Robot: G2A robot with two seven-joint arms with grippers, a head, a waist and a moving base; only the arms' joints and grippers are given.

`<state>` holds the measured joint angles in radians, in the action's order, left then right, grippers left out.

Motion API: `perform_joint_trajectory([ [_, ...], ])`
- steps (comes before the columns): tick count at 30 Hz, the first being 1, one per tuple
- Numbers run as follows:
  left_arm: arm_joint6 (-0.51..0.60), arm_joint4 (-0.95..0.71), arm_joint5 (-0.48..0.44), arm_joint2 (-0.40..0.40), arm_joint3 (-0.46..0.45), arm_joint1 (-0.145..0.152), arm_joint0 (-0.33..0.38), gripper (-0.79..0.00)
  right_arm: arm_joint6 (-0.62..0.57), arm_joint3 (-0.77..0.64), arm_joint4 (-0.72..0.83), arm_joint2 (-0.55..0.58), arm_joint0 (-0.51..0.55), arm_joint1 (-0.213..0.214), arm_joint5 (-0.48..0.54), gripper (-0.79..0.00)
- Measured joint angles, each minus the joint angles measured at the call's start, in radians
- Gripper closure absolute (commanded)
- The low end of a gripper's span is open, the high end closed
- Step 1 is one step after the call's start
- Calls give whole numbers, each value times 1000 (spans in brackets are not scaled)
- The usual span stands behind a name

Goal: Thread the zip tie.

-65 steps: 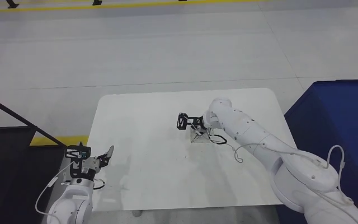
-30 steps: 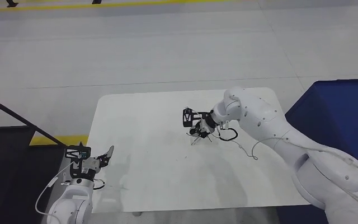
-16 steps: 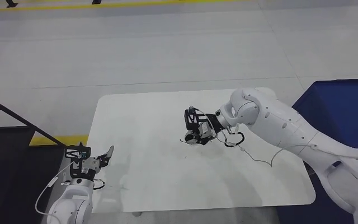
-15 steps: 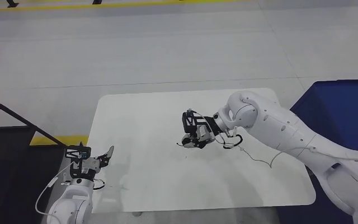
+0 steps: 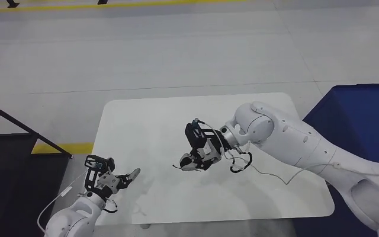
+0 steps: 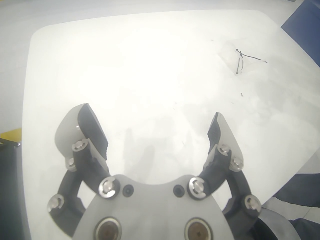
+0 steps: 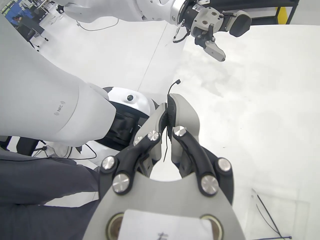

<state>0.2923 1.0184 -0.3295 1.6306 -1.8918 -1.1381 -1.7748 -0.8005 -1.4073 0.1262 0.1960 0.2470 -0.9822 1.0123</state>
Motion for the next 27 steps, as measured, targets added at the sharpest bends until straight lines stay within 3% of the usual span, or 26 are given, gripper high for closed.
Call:
perform_joint_trajectory([
  [3, 3, -3, -2, -2, 0, 0, -1, -785, 1, -1, 0, 0, 1, 0, -1, 0],
  [5, 49, -53, -51, -16, 3, 1, -7, -785, 18, -13, -7, 4, 21, 1, -5, 0],
  [7, 166, -177, -120, -7, -6, 7, 3, -785, 22, -24, -9, 13, 37, 6, -1, 0],
  [10, 467, -544, -154, 54, -19, 25, 41, -785, -4, -50, 6, 33, 53, 29, 0, 0],
  [14, 822, -1108, 30, 122, 37, 47, 129, -785, -8, -93, 56, 17, 73, 83, 0, 0],
  [17, 995, -1336, 175, 121, 106, 58, 207, -785, -7, -86, 73, -10, 63, 114, 0, 0],
  [24, 1006, -1320, 184, 118, 109, 59, 208, -785, 0, -94, 81, -11, 70, 114, 0, 0],
  [27, 1051, -1353, 252, 63, 109, 60, 216, -785, 2, -128, 137, -12, 97, 108, 0, 0],
])
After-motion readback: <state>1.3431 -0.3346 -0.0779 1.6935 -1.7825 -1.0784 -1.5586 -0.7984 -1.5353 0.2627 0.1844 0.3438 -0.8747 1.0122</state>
